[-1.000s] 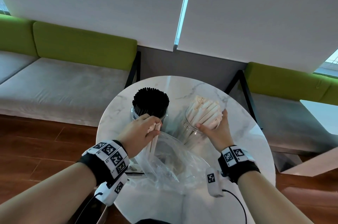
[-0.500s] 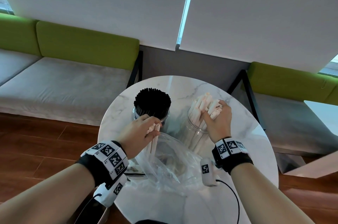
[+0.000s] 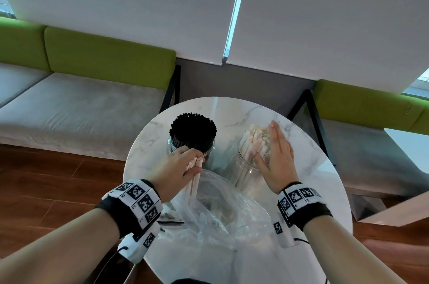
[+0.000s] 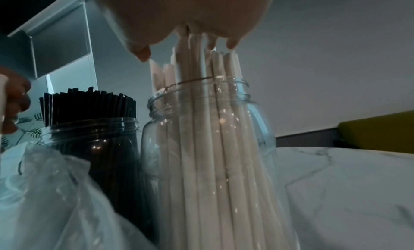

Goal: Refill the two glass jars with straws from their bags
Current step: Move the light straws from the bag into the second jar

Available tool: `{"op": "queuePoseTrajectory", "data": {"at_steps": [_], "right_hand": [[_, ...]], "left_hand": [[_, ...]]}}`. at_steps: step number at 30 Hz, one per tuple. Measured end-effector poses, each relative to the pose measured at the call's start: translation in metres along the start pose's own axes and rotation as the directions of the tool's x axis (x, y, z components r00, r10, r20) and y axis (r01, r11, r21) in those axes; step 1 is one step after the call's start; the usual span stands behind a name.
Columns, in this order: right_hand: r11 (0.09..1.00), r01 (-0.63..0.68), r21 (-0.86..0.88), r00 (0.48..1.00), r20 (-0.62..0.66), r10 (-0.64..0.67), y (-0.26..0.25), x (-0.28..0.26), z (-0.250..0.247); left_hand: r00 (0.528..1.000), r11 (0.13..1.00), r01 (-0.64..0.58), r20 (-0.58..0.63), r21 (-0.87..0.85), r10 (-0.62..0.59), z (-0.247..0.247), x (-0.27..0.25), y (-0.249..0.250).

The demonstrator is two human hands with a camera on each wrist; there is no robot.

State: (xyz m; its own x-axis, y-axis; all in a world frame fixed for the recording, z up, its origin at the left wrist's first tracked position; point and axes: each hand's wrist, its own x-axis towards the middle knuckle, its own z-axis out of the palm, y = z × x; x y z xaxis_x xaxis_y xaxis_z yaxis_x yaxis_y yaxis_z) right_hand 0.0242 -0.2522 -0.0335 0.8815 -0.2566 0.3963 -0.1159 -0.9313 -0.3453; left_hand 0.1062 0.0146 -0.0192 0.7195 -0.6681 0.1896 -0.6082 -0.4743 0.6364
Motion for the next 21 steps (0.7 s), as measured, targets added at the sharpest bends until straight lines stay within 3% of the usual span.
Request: {"op": "queuePoseTrajectory", "data": {"at_steps": [5, 8, 10, 16, 21], "right_hand": [[0.976, 0.143, -0.167, 0.976, 0.19, -0.11, -0.006, 0.011, -0.002], [0.977, 0.141, -0.16, 0.981, 0.156, -0.117, -0.004, 0.014, -0.003], [0.958, 0.17, -0.23, 0.971, 0.207, -0.123, -0.003, 0.013, -0.003], [0.953, 0.097, -0.287, 0.971, 0.235, -0.028, -0.005, 0.031, -0.012], [0.953, 0.054, -0.298, 0.927, 0.369, 0.063, -0.007, 0.061, -0.008]], "left_hand": [[1.0, 1.0, 0.018, 0.005, -0.007, -0.018, 0.002, 0.0, -0.001], [1.0, 1.0, 0.013, 0.007, 0.002, -0.013, 0.001, 0.0, 0.0], [1.0, 1.0, 0.021, 0.01, -0.013, -0.021, 0.001, -0.001, 0.0], [1.0, 1.0, 0.022, 0.008, -0.005, -0.022, 0.002, -0.001, 0.0], [1.0, 1.0, -0.003, 0.004, 0.019, 0.003, 0.003, 0.0, 0.0]]}}
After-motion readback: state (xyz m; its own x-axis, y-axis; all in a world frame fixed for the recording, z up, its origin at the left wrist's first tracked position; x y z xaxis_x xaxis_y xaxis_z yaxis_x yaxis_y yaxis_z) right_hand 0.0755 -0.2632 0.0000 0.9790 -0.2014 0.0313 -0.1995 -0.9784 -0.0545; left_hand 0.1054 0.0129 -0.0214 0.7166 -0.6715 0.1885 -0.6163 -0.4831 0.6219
